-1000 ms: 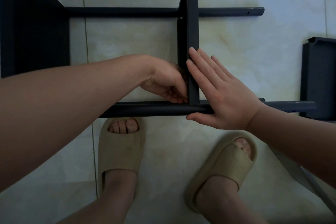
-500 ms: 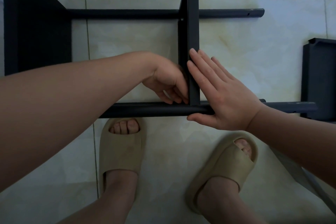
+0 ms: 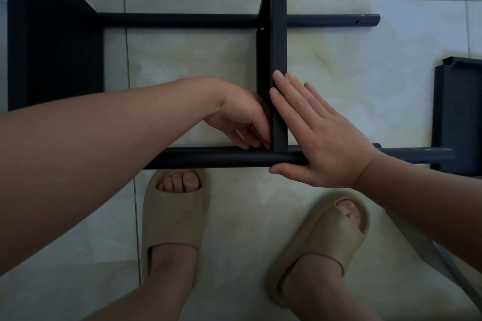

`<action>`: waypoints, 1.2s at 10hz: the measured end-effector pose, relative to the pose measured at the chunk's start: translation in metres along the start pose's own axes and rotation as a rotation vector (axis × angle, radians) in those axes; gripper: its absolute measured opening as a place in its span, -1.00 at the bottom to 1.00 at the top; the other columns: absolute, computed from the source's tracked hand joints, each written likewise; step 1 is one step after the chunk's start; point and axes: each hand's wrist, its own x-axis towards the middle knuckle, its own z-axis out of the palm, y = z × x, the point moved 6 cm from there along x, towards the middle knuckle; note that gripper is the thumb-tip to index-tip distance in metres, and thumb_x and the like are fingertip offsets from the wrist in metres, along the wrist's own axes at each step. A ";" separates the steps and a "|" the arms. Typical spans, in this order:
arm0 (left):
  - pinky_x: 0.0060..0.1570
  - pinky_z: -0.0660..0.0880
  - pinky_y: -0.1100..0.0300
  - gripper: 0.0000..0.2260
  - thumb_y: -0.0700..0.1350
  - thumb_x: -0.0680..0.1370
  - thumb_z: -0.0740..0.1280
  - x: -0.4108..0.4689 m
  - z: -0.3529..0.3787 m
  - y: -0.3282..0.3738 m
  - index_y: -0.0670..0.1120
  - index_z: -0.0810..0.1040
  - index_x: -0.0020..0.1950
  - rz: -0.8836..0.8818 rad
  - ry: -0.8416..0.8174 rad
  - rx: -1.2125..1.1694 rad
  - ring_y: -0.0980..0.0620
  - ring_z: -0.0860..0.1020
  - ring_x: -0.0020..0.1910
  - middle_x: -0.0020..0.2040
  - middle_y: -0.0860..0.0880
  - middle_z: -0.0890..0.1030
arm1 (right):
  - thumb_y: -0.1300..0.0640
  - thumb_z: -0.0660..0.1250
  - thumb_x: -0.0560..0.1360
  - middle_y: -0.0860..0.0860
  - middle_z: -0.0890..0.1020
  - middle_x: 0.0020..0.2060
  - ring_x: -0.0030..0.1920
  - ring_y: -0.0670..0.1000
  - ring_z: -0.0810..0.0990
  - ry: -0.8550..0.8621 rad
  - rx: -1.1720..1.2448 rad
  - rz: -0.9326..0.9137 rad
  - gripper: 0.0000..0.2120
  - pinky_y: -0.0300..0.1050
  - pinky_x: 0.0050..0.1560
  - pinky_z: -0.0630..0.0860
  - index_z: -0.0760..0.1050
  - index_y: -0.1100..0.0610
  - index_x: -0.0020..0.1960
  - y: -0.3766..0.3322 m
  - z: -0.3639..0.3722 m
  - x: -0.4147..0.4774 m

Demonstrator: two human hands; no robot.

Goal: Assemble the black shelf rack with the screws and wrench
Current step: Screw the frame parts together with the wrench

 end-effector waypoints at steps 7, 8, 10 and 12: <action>0.24 0.50 0.01 -0.83 -0.15 0.58 0.32 -0.001 0.000 -0.003 -0.06 0.65 0.13 -0.014 -0.018 -0.017 0.00 0.62 0.02 0.06 -0.03 0.68 | -0.38 0.22 0.55 0.26 0.02 0.62 0.64 0.22 -0.05 -0.014 -0.004 0.008 -0.02 0.27 0.57 0.11 0.04 0.34 0.62 -0.001 -0.001 0.000; 0.18 0.51 0.04 -0.87 -0.19 0.58 0.33 0.000 0.005 -0.002 -0.07 0.66 0.05 0.007 -0.022 -0.007 0.03 0.64 -0.07 -0.01 -0.03 0.69 | -0.38 0.23 0.55 0.27 0.02 0.62 0.64 0.23 -0.04 -0.009 -0.003 0.008 -0.02 0.28 0.56 0.13 0.05 0.35 0.61 -0.001 -0.001 0.000; 0.27 0.48 0.02 -0.85 -0.27 0.56 0.36 -0.002 0.000 -0.001 -0.08 0.65 0.05 0.006 -0.012 -0.010 -0.01 0.54 0.02 -0.06 -0.01 0.67 | -0.38 0.23 0.55 0.27 0.02 0.62 0.64 0.22 -0.04 -0.012 -0.005 0.008 -0.02 0.27 0.57 0.12 0.04 0.34 0.61 -0.001 -0.001 0.001; 0.27 0.48 -0.01 -0.86 -0.14 0.58 0.34 -0.002 -0.001 -0.003 -0.03 0.66 0.08 -0.019 -0.009 -0.008 0.00 0.61 0.06 0.05 -0.01 0.69 | -0.38 0.23 0.54 0.27 0.02 0.62 0.64 0.23 -0.04 -0.015 -0.005 0.009 -0.02 0.28 0.56 0.13 0.04 0.34 0.61 -0.001 -0.001 0.001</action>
